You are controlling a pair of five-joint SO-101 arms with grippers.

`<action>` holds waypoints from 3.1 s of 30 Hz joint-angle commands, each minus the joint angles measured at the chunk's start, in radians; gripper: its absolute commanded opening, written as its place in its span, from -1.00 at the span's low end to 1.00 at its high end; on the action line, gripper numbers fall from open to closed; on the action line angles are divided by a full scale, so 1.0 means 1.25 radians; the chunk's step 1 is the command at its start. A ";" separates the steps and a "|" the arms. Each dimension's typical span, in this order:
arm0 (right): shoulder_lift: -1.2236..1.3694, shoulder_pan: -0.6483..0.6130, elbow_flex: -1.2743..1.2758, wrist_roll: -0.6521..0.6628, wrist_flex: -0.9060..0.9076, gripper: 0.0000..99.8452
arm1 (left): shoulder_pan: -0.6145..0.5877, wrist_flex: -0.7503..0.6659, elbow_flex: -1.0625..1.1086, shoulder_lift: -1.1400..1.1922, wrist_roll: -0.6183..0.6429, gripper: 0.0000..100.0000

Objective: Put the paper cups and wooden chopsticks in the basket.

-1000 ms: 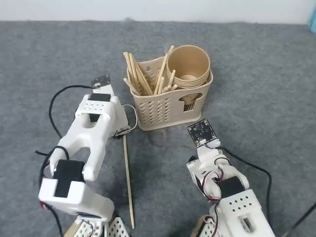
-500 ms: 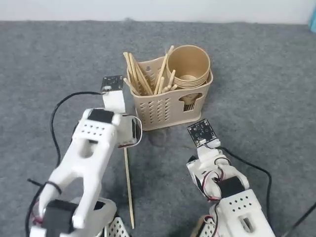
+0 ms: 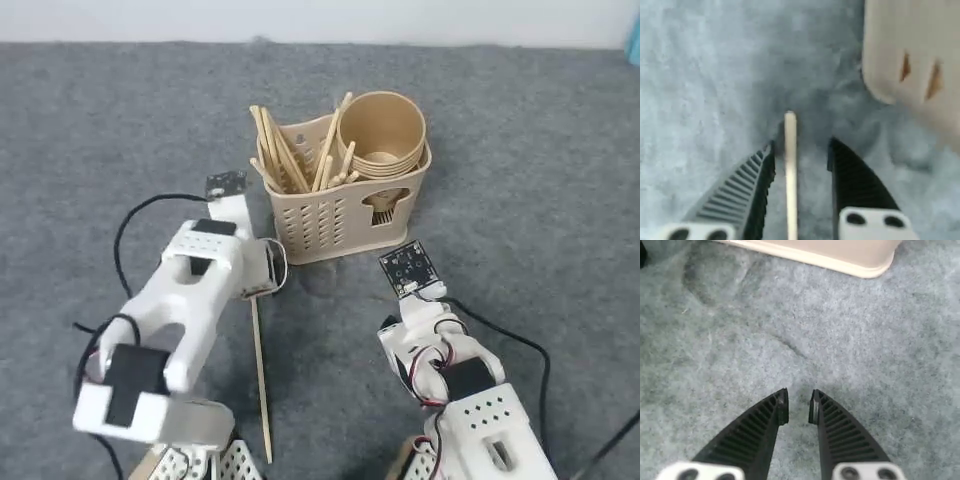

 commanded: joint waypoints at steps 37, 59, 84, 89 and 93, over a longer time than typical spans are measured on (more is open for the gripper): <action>-0.009 0.010 -0.009 0.010 -0.020 -0.84 | -0.196 -0.124 -0.396 -0.908 -0.189 -0.98; -0.006 0.010 -0.009 0.007 -0.025 -0.84 | -0.011 -0.312 -0.579 -0.679 -0.183 -0.98; -0.008 0.010 -0.009 0.012 -0.020 -0.84 | 0.102 -0.368 -0.408 -0.485 -0.189 -0.97; -0.008 0.010 -0.010 0.012 -0.020 -0.84 | 0.087 -0.303 -0.420 -0.536 -0.190 -0.85; -0.007 0.012 -0.010 0.012 -0.023 -0.84 | 0.074 -0.233 -0.420 -0.632 -0.185 -0.52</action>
